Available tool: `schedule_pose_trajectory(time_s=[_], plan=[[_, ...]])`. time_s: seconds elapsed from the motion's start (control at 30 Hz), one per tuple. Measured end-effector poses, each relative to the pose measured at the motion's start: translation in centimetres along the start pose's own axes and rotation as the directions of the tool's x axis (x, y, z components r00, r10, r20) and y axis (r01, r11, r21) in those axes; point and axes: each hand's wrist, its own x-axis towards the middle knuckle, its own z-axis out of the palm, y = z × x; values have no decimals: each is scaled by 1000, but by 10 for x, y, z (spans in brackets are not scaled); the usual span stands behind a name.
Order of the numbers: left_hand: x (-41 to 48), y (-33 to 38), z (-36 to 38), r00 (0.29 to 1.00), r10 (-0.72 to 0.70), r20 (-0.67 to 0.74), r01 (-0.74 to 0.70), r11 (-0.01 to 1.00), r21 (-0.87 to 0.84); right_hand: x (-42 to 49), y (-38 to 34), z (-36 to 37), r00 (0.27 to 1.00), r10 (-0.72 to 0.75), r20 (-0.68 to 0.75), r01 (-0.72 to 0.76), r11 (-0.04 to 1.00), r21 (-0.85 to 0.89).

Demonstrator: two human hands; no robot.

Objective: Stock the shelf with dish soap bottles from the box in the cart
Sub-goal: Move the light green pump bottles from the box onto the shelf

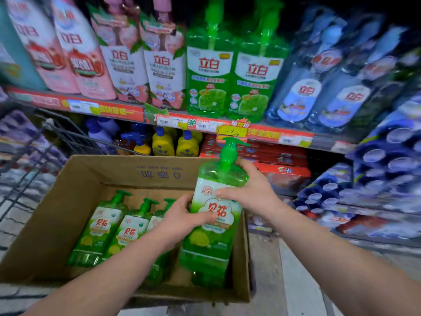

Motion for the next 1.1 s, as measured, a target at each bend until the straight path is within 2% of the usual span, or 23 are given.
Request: schedule_pose_trajectory(time_s=[0.13, 0.43, 0.67, 0.9, 1.1], plan=[[-20, 27, 70, 995, 80, 66, -84, 995, 60, -46, 19, -69, 988, 3, -152, 5, 999, 53], [-90, 37, 270, 938, 163, 305, -190, 980, 59, -195, 103, -220, 919, 81, -386, -50, 995, 88], [-132, 45, 406, 820, 190, 540, -223, 975, -4, -292, 154, -317, 825, 174, -538, -109, 983, 150], [-130, 64, 497, 720, 166, 674, -249, 968, 27, -327, 195, -382, 700, 265, -663, -162, 963, 214], [-93, 82, 576, 650, 138, 747, -238, 971, 28, -316, 235, -442, 607, 326, -725, -230, 945, 232]])
